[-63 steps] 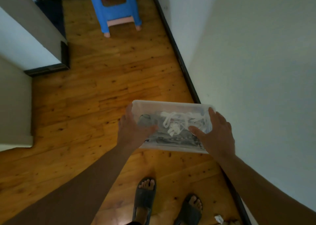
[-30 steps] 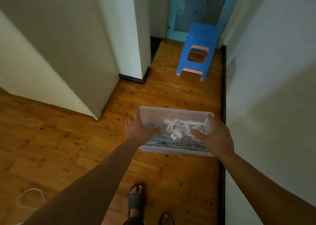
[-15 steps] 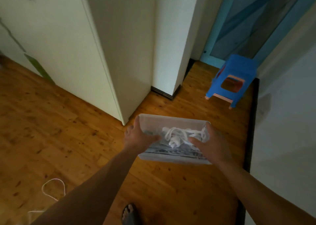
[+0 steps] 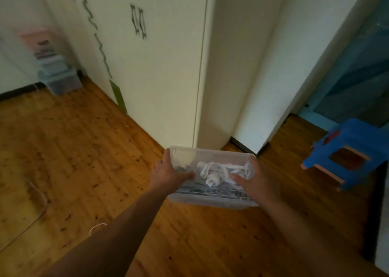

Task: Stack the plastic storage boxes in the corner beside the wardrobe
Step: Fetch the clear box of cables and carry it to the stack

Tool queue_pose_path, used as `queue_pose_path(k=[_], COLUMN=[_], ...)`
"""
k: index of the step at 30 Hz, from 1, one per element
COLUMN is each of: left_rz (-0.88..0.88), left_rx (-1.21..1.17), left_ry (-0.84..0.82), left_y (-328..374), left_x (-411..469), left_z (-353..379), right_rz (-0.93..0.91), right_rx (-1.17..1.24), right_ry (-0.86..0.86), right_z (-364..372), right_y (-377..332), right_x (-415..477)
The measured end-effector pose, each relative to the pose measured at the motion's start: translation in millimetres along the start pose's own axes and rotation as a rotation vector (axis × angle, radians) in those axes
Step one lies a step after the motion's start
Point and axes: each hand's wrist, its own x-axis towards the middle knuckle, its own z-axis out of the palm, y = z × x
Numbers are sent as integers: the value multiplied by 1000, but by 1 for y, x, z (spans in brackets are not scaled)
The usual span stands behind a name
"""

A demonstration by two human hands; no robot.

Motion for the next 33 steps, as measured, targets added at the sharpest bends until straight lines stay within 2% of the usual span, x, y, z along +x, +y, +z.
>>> queue_pose_path(k=[12,21,33], left_rz=[-180,-322,-444], left_rx=[-131,-198,-288], left_ry=[181,405,609], left_y=[-33,-25,-38], left_x=[64,134,187], left_z=[-99,-144,-208], right_rz=[-296,-520,-689], right_rx=[-143,-169,-146], right_ry=[-206,-240,-341], right_z=[54,80,129], right_y=[-131,-227,-331], right_x=[104,200,266])
